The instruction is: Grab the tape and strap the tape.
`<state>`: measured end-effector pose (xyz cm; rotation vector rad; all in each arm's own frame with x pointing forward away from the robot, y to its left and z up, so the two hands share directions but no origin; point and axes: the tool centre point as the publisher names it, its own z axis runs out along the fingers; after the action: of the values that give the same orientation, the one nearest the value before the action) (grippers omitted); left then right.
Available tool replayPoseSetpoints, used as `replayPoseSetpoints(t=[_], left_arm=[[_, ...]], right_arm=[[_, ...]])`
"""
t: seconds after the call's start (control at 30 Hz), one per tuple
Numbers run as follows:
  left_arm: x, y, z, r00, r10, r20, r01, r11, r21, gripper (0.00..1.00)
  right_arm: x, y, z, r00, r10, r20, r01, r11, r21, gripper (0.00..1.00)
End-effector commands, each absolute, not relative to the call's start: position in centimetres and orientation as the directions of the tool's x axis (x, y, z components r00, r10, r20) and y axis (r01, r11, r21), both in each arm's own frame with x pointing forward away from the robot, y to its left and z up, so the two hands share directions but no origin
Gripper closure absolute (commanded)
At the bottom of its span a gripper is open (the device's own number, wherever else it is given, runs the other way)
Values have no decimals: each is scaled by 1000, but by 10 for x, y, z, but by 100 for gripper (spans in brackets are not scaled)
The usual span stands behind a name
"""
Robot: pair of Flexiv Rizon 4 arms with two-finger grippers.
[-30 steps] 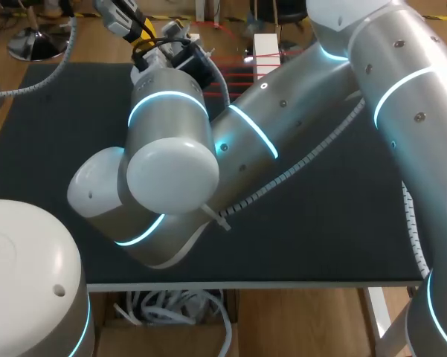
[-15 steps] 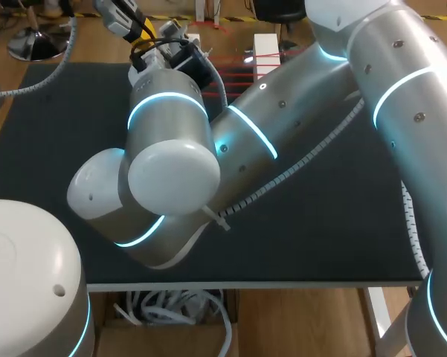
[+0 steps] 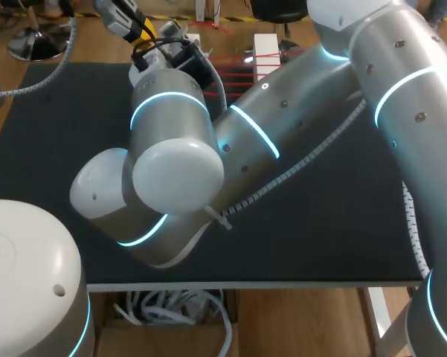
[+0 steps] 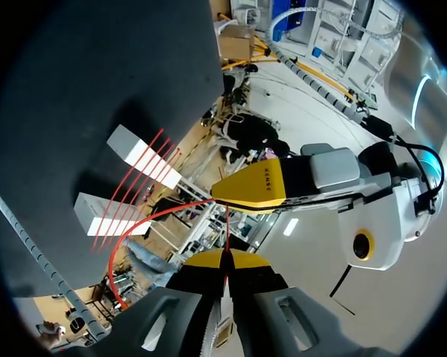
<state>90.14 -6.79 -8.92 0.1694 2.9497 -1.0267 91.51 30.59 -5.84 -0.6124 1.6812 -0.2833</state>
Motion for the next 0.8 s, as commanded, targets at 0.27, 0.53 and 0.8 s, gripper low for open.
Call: replayPoseSetpoints(t=[0.27,0.53,0.8], left_arm=[[902,-68,-88,-994,99,-46,106,781,-615,100],[902,-68,-88,-994,99,-46,106,781,-615,100],[902,-68,-88,-994,99,-46,106,781,-615,100]], right_arm=[[913,304,-64,-101,-546,-832,-248,823,-511,100],[913,310,-67,-99,-552,-828,-251,819,-516,100],[909,308,-63,-92,-547,-832,-253,821,-512,100]])
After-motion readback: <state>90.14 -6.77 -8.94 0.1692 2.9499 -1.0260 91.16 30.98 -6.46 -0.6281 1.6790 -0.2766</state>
